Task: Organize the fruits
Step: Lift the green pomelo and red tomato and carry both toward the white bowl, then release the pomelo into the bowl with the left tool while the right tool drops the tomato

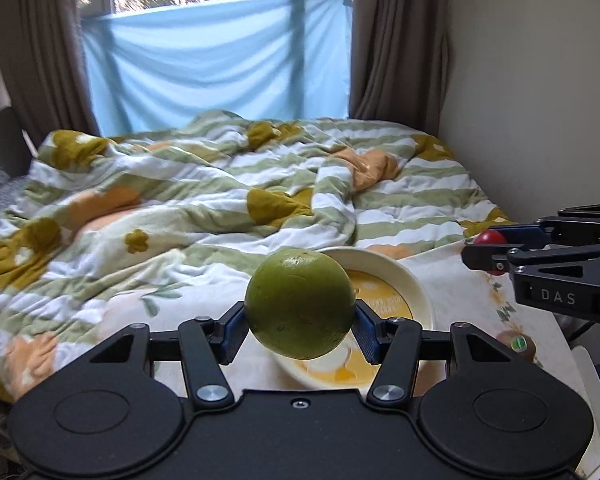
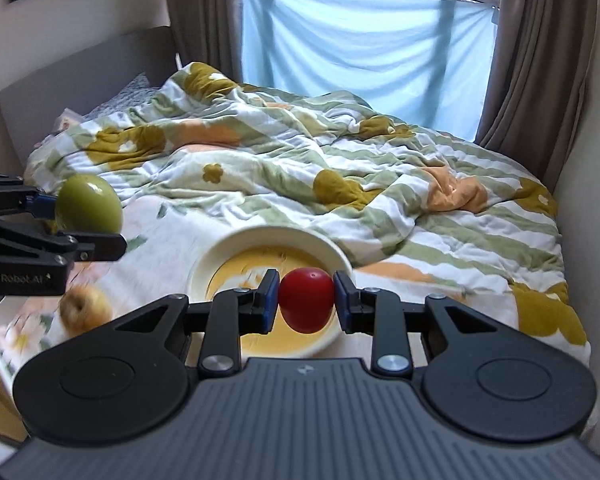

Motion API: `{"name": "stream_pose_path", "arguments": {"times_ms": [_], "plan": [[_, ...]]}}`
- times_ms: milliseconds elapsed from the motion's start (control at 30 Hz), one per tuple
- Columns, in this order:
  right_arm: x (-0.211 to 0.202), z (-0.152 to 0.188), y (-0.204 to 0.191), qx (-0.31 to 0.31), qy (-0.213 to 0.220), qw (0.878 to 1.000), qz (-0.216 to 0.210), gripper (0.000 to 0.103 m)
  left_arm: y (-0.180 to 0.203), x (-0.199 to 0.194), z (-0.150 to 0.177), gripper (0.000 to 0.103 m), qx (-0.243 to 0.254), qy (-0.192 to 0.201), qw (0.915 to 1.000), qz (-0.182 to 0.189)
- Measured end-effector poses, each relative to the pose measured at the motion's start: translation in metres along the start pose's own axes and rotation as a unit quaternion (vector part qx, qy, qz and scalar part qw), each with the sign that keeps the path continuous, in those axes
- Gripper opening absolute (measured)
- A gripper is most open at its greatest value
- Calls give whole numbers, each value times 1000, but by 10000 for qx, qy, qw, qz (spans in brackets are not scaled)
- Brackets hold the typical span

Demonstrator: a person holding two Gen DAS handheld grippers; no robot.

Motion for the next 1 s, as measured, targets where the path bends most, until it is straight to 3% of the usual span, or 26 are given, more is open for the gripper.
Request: {"name": "stream_pose_path", "arguments": {"times_ms": [267, 567, 933, 967, 1000], "plan": [[70, -26, 3, 335, -272, 9988, 250, 44, -19, 85, -27, 60, 160, -461, 9979, 432], [123, -22, 14, 646, -596, 9951, 452, 44, -16, 166, -21, 60, 389, -1165, 9886, 865], [143, -4, 31, 919, -903, 9894, 674, 44, -12, 204, -9, 60, 676, -1568, 9808, 947], [143, -3, 32, 937, -910, 9890, 695, 44, -12, 205, -8, 61, 704, -1593, 9803, 936], [143, -3, 33, 954, -918, 9886, 718, 44, -12, 205, -8, 71, 758, -1565, 9803, 932]]}}
Point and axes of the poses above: each gripper's, at about its wrist camera, not at the fingertips, and x roughly the way its jaws point, y to its right, z to its underside, the point moved 8 cm from there along x, roughly the way its jaws point, and after that the axes turned 12 degrees about z, right-handed, at the moved point
